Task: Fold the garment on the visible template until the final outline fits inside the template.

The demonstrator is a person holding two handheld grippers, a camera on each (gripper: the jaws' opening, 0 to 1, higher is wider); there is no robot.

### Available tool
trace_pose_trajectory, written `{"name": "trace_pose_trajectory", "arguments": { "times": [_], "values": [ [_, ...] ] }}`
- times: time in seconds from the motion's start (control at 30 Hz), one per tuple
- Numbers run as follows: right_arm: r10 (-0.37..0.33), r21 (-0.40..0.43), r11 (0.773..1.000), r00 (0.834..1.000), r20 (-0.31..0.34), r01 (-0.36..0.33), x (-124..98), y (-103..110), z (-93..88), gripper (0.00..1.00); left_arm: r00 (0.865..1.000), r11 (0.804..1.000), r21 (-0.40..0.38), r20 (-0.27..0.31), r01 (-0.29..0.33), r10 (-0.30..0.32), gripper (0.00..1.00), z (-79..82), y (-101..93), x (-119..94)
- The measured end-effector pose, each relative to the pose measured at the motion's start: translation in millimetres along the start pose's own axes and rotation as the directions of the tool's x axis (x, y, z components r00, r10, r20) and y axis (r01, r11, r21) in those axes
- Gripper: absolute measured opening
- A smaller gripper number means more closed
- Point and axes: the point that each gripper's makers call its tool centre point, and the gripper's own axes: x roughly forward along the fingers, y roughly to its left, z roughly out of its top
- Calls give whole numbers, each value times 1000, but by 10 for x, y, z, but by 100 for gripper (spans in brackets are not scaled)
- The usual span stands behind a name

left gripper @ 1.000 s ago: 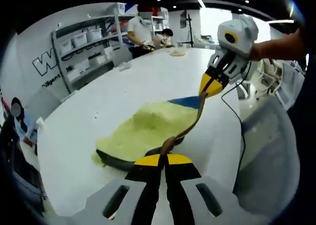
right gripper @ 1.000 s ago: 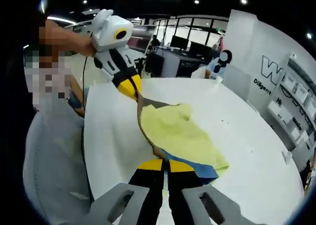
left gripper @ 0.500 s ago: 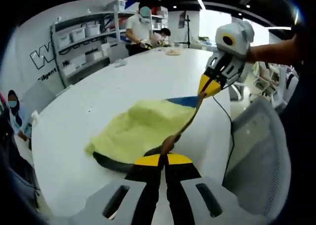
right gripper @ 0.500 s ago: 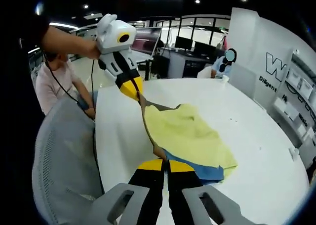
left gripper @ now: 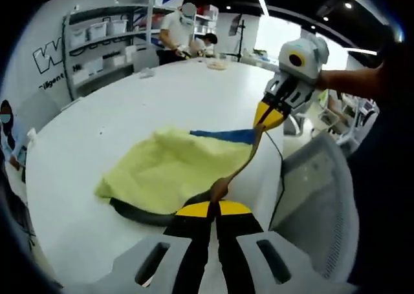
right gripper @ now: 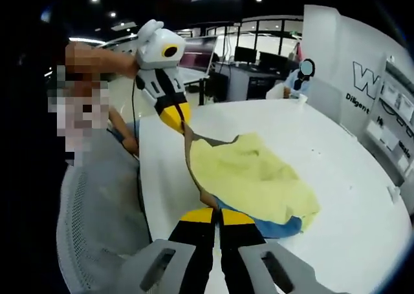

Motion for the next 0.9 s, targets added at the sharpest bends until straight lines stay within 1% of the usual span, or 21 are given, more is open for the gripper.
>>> {"name": "trace_pose_trajectory", "arguments": {
  "times": [0.1, 0.2, 0.33, 0.37, 0.47, 0.57, 0.63, 0.7, 0.8, 0.9],
  "values": [
    [25, 9, 1000, 1000, -6, -25, -41, 69, -1, 0, 998, 998, -33, -23, 56, -57, 9, -26, -114, -24],
    [44, 5, 999, 999, -2, -44, -80, 130, 14, 0, 997, 997, -35, -25, 69, -70, 9, -28, -140, -39],
    [72, 10, 997, 997, -20, -72, -97, 214, -4, 0, 997, 997, -34, -25, 76, -77, 9, -22, -163, -56],
    [89, 8, 996, 996, -26, -89, -108, 257, -10, 0, 996, 996, -38, -22, 86, -87, 9, -7, -189, -73],
    [111, 7, 994, 993, -28, -111, -137, 313, -3, 0, 995, 994, -41, -13, 102, -103, 10, 29, -240, -117],
    [124, 16, 992, 992, -26, -124, -166, 334, 25, 0, 994, 993, -34, -15, 111, -112, 10, 28, -264, -147],
    [149, 46, 988, 988, -29, -148, -204, 370, 52, 0, 990, 990, -42, -22, 138, -139, 10, 18, -308, -180],
    [164, 43, 986, 986, -17, -163, -256, 380, 101, 0, 985, 984, -53, -25, 168, -170, 10, 26, -359, -224],
    [183, 46, 982, 983, -8, -183, -325, 378, 164, 0, 980, 978, -65, -21, 199, -200, 10, 47, -378, -272],
    [175, 39, 984, 985, -1, -174, -347, 288, 204, 0, 980, 978, -67, -13, 199, -201, 10, 85, -315, -280]
  ]
}}
